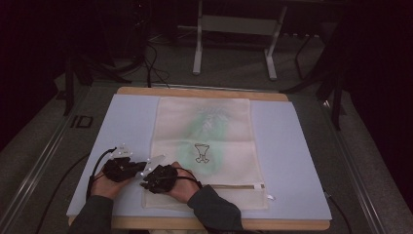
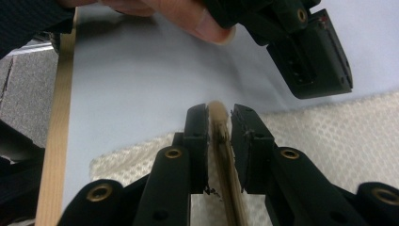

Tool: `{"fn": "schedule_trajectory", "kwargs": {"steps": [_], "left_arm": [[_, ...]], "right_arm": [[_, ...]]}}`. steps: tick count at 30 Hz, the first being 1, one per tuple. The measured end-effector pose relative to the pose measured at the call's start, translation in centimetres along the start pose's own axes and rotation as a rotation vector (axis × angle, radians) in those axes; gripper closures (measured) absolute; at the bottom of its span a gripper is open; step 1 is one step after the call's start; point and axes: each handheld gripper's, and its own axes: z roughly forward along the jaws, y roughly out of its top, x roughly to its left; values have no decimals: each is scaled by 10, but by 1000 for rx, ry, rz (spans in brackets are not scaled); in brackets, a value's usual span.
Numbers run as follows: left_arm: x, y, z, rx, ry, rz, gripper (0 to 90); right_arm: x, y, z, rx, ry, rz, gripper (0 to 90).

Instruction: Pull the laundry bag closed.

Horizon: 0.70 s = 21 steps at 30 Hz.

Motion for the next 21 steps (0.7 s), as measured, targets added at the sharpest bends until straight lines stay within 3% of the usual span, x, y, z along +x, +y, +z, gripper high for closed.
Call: {"fn": "schedule_trajectory", "kwargs": {"steps": [11, 15, 21], "left_arm": [[1, 0, -1, -1, -3, 0, 889], [2, 0, -3, -9, 1, -5, 889], [3, 0, -5, -20, 6, -10, 889]], "right_arm": [[-4, 11, 16, 26, 15, 6, 734], [-4, 12, 23, 34, 15, 12, 799], [-3, 14, 23, 40, 4, 6, 809]]}}
